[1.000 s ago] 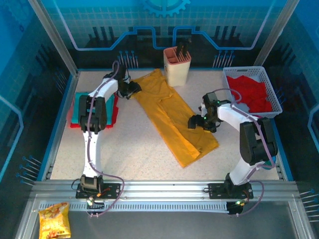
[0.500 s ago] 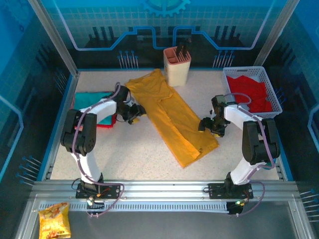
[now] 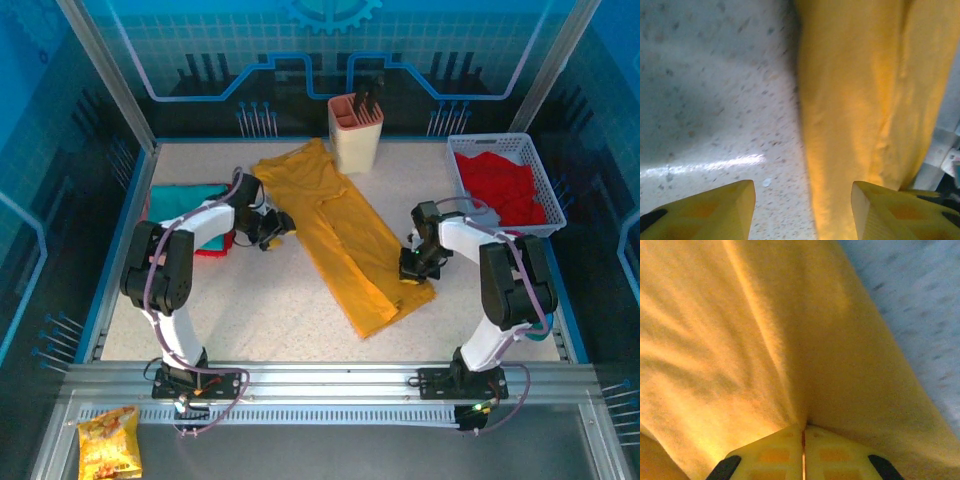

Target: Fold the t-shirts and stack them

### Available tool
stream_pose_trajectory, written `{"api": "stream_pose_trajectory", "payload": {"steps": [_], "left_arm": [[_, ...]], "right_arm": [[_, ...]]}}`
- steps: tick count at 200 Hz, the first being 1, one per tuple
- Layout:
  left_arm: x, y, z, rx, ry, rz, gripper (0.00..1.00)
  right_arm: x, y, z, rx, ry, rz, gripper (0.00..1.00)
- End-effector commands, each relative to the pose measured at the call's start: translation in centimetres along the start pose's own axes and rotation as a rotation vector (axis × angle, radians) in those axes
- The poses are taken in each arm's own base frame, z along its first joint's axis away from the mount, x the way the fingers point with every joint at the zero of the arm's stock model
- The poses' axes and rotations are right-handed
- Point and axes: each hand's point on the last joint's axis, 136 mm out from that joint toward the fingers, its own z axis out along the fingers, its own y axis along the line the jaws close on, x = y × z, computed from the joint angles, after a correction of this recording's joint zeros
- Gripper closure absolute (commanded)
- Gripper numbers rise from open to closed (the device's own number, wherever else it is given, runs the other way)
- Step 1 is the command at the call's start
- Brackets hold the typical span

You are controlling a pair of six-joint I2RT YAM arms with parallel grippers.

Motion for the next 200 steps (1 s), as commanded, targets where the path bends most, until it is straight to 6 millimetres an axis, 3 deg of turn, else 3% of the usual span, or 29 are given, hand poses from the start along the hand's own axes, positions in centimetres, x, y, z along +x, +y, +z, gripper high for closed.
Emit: {"api": "stream_pose_trajectory", "payload": {"steps": [1, 36, 81, 137, 170, 200], "left_arm": [[-2.4, 0.0, -0.8, 0.001, -0.021, 0.010, 0.46], [-3.6, -0.2, -0.9, 0.002, -0.029, 0.024, 0.46], [-6.1, 0.3, -2.0, -0.024, -0.060, 0.030, 0.46], [-11.0, -2.0, -3.1, -0.046, -0.099, 0.081, 0.46], [-11.1, -1.8, -2.9, -0.043, -0.106, 0.076, 0.46], [-9.4, -0.8, -3.7, -0.066, -0.104, 0.091, 0.45]], "right_arm": [[2.2, 1.4, 0.3, -0.027, 0.046, -0.018, 0.98], [3.4, 2.8, 1.0, -0.051, 0.040, -0.005, 0.99], [6.9, 9.4, 3.7, -0.069, 0.036, -0.065, 0.97], [11.0, 16.4, 6.5, -0.093, 0.055, -0.165, 0.95], [11.3, 18.1, 6.0, -0.138, 0.055, -0.203, 0.85], [10.8, 17.0, 3.3, -0.096, -0.006, -0.244, 0.66]]}}
